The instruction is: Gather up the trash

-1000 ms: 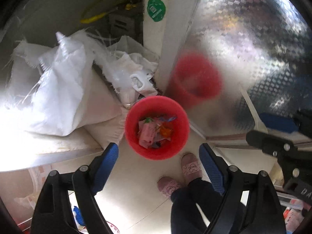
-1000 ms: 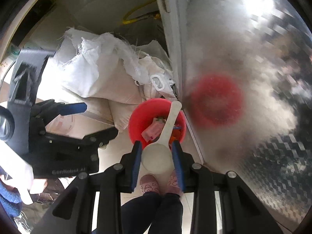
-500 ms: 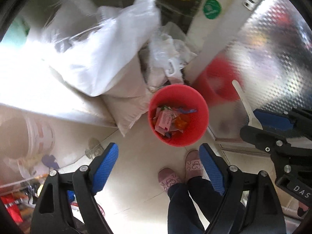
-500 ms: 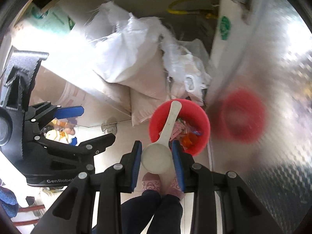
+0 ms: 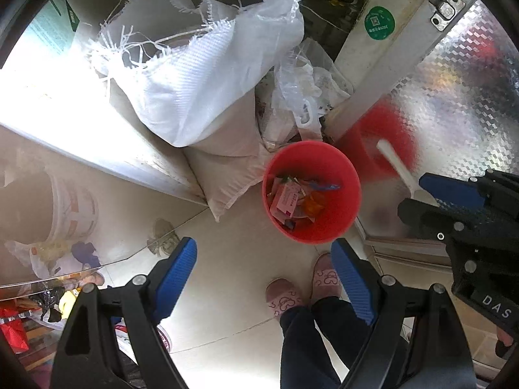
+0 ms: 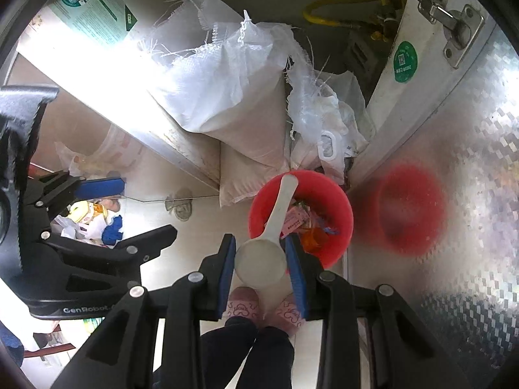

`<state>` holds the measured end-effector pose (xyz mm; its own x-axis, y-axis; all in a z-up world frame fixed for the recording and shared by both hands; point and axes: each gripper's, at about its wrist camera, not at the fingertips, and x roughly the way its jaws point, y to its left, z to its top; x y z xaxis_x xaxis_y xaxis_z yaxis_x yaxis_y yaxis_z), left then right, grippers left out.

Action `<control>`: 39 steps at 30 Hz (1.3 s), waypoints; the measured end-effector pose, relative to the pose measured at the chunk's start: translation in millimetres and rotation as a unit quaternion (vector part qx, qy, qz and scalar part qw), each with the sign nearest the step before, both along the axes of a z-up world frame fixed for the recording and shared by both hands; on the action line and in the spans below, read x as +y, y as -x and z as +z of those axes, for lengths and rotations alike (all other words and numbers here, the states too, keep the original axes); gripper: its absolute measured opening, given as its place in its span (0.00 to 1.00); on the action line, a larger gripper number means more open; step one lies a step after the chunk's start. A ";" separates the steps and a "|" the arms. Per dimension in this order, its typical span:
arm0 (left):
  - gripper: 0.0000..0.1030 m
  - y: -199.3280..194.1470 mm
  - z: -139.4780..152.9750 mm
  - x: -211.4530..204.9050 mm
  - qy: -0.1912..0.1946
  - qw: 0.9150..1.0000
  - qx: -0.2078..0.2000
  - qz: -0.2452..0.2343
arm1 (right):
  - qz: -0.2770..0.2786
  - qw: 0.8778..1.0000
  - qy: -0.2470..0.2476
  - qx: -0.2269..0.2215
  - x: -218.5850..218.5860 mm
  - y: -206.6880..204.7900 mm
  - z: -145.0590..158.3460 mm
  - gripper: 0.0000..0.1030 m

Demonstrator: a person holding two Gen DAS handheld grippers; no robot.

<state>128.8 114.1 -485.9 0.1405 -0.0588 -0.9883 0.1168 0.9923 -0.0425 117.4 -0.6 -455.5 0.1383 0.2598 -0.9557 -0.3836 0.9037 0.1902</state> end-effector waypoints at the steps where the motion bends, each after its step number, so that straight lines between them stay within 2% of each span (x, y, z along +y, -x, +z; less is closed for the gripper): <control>1: 0.81 0.0 1.1 0.6 -0.001 1.000 -0.002 0.001 | 0.001 1.000 0.000 0.000 0.3 -0.2 -0.1 0.29; 2: 0.81 -0.4 3.8 2.9 0.000 1.000 -0.004 0.001 | 0.000 1.000 0.003 -0.001 0.4 0.0 -0.1 0.29; 6: 0.81 3.5 7.2 5.5 0.006 1.000 0.000 0.010 | -0.003 1.000 0.011 -0.013 1.1 3.2 4.0 0.40; 10: 0.81 8.7 21.0 5.5 0.008 1.000 -0.003 0.008 | -0.005 1.000 0.012 -0.018 -0.6 7.9 17.9 0.41; 13: 0.81 14.7 42.5 3.9 0.008 1.000 -0.012 0.005 | -0.013 0.999 0.014 -0.028 -2.1 12.6 38.1 0.42; 17: 0.81 22.9 87.5 1.5 0.010 1.000 -0.026 0.006 | -0.029 0.999 0.017 -0.041 -4.7 20.5 81.1 0.43; 20: 0.81 27.1 131.1 0.1 0.016 0.999 -0.046 0.001 | -0.045 0.997 0.020 -0.066 -6.7 28.7 128.7 0.43; 26: 0.81 30.6 228.6 -5.3 0.018 0.994 -0.109 -0.026 | -0.100 0.988 0.029 -0.117 -21.9 44.6 222.7 0.47; 29: 0.81 30.5 266.8 -9.3 0.027 0.990 -0.134 -0.040 | -0.126 0.981 0.028 -0.145 -31.0 53.7 263.0 0.47; 32: 0.81 30.1 294.6 -16.1 0.029 0.986 -0.153 -0.051 | -0.152 0.973 0.027 -0.170 -41.0 63.4 292.8 0.55; 37: 0.81 33.4 338.7 -30.3 0.043 0.979 -0.184 -0.076 | -0.187 0.962 0.039 -0.196 -59.7 77.2 329.2 0.58; 39: 0.81 37.2 356.9 -38.9 0.040 0.974 -0.205 -0.085 | -0.207 0.955 0.042 -0.209 -69.8 85.6 341.3 0.62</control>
